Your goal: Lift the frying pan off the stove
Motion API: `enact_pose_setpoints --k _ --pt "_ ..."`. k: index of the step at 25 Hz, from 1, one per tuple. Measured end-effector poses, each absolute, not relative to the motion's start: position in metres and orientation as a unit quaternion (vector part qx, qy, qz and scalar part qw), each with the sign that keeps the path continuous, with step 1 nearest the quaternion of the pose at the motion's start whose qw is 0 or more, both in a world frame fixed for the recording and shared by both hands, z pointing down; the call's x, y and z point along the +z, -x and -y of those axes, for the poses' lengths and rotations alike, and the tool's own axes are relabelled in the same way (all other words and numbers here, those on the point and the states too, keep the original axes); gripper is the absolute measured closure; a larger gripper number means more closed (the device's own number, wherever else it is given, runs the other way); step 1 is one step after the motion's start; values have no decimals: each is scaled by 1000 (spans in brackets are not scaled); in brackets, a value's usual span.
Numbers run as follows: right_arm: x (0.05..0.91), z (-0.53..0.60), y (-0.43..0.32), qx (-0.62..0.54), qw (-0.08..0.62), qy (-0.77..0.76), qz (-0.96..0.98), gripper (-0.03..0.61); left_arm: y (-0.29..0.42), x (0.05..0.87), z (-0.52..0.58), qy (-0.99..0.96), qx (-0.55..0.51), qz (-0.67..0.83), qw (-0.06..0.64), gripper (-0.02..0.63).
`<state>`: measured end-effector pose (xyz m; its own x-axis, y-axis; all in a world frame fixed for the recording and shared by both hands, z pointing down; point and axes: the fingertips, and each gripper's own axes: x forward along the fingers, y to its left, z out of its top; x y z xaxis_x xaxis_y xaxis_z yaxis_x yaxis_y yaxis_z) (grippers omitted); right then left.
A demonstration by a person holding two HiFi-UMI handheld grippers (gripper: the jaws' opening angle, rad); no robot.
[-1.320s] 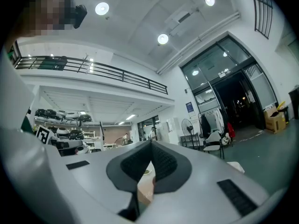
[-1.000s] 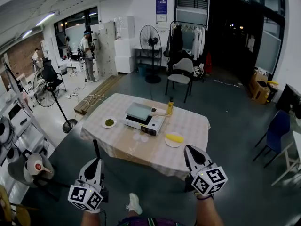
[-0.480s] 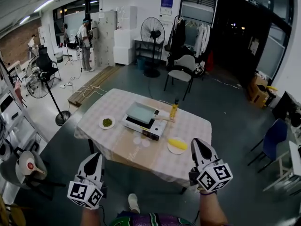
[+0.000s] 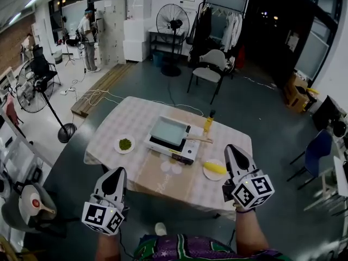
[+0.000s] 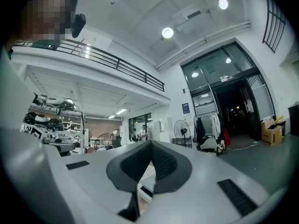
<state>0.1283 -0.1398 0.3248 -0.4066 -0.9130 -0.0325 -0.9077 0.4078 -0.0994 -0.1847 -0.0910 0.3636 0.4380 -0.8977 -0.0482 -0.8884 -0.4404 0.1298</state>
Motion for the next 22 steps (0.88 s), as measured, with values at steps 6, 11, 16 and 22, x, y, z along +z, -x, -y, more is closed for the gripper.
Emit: enact_pose_setpoints --k 6,11,16,22 --pt "340 180 -118 -38 40 553 -831 571 196 377 153 -856 -56 511 56 592" --pt "354 215 -134 -51 28 559 -827 571 169 383 194 -865 -53 494 69 592" --pt "346 262 -149 -47 42 540 -839 571 142 375 238 -865 -58 492 79 592" --pt "335 301 -160 -32 48 507 -860 571 109 357 278 -870 -24 490 45 592"
